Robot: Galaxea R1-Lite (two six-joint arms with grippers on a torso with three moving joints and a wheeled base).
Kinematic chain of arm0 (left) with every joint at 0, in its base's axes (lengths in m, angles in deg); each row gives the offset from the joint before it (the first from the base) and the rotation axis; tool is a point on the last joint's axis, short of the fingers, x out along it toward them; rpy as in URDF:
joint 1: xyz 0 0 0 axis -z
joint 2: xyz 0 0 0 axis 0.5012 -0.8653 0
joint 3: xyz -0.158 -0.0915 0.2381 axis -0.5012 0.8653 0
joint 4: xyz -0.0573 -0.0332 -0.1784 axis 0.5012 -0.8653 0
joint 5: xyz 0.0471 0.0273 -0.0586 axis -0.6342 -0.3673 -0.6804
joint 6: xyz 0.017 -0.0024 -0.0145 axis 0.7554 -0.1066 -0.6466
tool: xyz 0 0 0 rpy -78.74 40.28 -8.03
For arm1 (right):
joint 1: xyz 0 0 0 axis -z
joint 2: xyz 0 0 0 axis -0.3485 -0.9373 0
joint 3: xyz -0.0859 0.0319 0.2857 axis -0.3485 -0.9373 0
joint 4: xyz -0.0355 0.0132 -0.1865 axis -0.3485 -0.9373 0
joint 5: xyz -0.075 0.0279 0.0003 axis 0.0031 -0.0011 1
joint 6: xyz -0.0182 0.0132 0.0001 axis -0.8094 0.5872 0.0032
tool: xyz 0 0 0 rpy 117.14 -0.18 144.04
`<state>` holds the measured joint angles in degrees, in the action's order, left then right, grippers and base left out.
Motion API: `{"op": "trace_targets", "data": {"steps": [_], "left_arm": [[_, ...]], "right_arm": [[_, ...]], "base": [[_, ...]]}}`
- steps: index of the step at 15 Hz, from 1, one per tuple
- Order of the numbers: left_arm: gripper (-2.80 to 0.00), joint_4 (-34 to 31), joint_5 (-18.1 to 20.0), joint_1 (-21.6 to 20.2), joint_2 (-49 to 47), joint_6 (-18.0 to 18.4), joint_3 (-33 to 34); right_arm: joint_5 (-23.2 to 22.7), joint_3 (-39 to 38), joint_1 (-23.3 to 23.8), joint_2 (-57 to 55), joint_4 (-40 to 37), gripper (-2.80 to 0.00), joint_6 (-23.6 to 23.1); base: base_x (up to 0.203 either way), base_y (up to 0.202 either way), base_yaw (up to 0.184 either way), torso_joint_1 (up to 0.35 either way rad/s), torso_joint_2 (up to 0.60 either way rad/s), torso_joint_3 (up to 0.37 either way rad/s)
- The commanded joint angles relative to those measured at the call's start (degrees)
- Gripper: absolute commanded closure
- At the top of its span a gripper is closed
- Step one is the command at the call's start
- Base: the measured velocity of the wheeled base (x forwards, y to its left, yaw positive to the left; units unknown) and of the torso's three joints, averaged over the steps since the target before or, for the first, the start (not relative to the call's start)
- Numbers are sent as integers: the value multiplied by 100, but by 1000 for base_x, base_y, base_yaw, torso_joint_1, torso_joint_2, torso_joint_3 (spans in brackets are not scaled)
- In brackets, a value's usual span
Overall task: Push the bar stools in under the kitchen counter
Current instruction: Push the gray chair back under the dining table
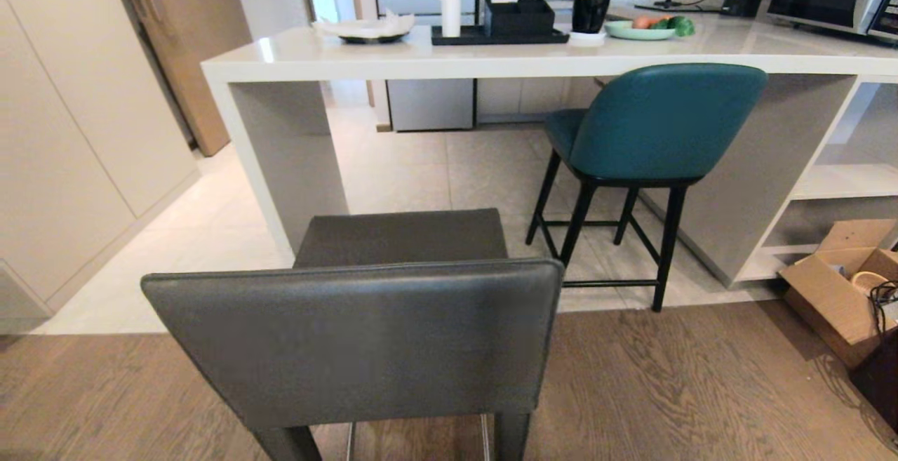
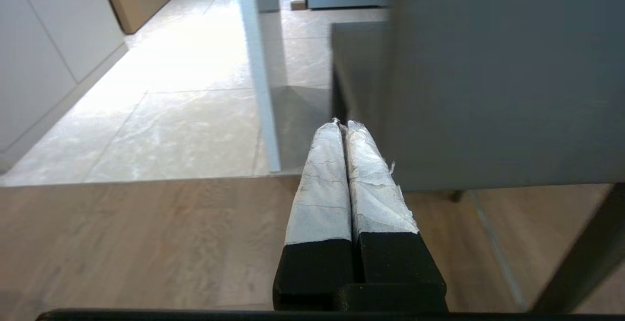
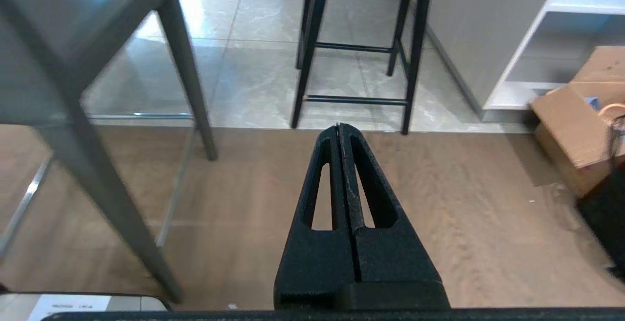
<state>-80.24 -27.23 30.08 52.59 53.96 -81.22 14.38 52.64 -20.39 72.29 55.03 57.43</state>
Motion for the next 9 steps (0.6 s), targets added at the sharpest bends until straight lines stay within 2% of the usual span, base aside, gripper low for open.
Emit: {"op": "trace_targets", "data": {"steps": [1, 3, 6, 7, 9], "left_arm": [[0, 5, 1, 0, -7, -1, 229], [0, 5, -6, 0, -7, -1, 229], [0, 4, -6, 0, -7, -10, 229], [0, 140, 1, 0, -7, -35, 229], [0, 195, 74, 2, -242, -178, -130]], "right_arm": [[21, -9, 0, 1, -5, 0, 85], [114, -9, 0, -5, 3, 0, 613], [136, -9, 0, -7, 3, 0, 635], [132, -9, 0, -7, 12, 0, 569], [86, 233, 2, -190, -117, 0, 109]], "base": [[0, 190, 0, 3, 8, 3], [0, 136, -3, 1, 2, 0], [0, 0, 0, 0, 0, 0], [0, 0, 0, 0, 0, 0], [0, 0, 0, 0, 0, 0]]}}
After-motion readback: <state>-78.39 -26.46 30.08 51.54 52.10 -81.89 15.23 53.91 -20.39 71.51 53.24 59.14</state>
